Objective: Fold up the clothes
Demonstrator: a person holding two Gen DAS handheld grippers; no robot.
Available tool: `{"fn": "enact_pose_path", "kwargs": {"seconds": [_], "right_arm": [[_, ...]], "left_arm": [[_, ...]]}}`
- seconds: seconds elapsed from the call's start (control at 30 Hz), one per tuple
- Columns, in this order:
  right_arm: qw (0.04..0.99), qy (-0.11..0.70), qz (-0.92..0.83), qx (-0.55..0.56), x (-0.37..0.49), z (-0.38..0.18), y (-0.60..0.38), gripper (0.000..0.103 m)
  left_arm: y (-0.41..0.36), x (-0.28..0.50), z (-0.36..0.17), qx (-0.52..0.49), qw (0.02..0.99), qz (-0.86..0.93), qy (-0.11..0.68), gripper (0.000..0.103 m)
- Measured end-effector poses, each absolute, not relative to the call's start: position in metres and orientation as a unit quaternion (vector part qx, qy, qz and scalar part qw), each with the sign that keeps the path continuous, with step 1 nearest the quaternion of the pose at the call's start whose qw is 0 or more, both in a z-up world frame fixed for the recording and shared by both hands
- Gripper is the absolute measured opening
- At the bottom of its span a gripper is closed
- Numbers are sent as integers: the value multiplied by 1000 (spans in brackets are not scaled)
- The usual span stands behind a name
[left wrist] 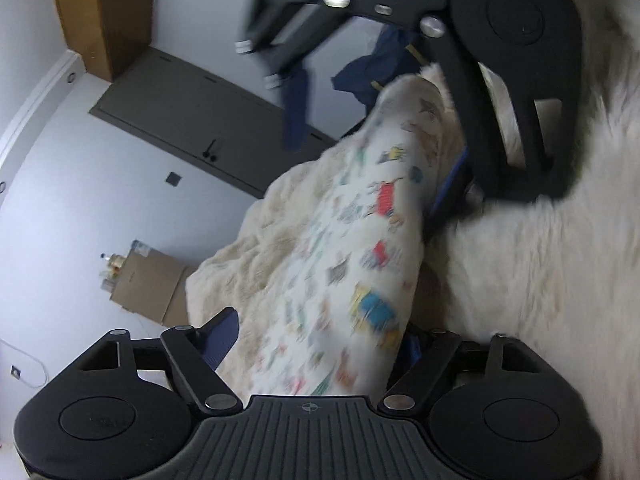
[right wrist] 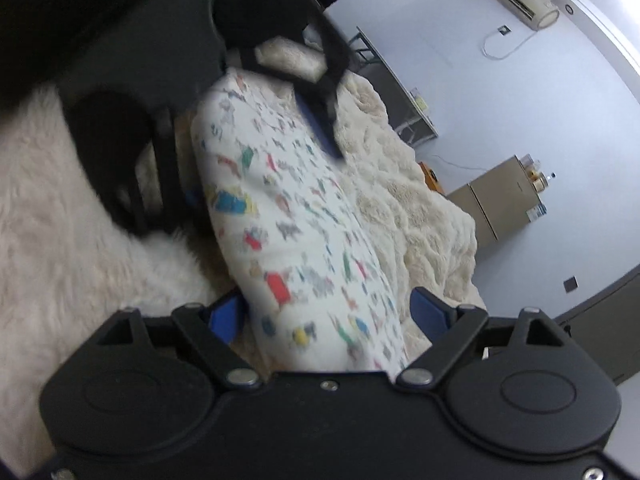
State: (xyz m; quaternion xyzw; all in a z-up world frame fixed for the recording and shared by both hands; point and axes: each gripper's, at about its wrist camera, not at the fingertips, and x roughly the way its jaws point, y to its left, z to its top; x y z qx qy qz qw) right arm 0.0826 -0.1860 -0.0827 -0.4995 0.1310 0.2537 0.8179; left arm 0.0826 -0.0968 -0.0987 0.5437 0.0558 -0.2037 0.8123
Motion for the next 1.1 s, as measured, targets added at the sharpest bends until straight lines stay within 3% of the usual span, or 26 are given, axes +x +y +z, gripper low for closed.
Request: {"fn": "enact_pose_path", "kwargs": {"seconds": [0.23, 0.33, 0.6, 0.7, 0.77, 1.1], "right_arm": [[845, 111, 289, -435, 75, -64, -188, 85], [863, 120, 305, -385, 90, -63, -193, 76], [841, 137, 232, -470, 99, -87, -202, 65], [831, 140, 218, -493, 95, -96, -203, 59], [822, 136, 217, -508, 93, -105, -198, 59], [828, 130, 211, -503, 92, -117, -195, 57]], "left_arm": [[-80, 93, -71, 496, 836, -220, 76, 54], [-75, 97, -66, 482, 842, -229, 84, 54], [-70, 92, -60, 455, 852, -240, 95, 52], [-71, 90, -65, 464, 846, -242, 99, 55], [-70, 91, -75, 476, 838, -242, 108, 64], [-61, 91, -88, 474, 836, -244, 125, 64]]}}
